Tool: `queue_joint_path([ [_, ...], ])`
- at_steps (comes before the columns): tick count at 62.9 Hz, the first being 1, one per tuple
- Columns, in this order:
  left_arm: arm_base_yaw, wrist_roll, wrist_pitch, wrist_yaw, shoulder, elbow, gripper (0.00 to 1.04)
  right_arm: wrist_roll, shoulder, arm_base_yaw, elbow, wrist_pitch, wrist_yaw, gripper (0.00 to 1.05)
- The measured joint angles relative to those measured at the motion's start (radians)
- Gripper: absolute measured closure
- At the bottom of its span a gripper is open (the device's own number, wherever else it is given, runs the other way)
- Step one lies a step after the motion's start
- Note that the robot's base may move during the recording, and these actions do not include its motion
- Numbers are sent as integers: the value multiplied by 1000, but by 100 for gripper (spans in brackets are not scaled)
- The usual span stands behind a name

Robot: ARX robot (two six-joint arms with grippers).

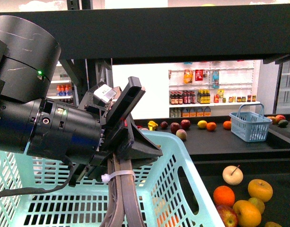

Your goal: Pick lemon from shelf

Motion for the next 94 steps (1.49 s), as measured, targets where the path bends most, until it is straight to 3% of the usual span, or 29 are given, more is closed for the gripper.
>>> queue_joint_path([
  [4,0,0,0,0,0,0,94,0,0,0,0,0,0,1],
  [12,-1,-6,9,-13,0,-1,94,0,0,0,0,0,0,2],
  [17,-6,-189,239,-186,0,-57,94,0,0,0,0,0,0,2],
  [20,7,-254,300,-232,0,-60,94,0,0,0,0,0,0,2],
  [29,129,-464,476,-381,8,-62,94,0,-1,0,0,0,0,2],
  [42,328,-646,527,-501,35,-53,94,0,-1,0,0,0,0,2],
  [57,506,-711,526,-520,90,1,94,0,-2,0,0,0,0,2],
  [94,727,-745,441,-423,98,54,94,0,-2,0,0,0,0,2],
])
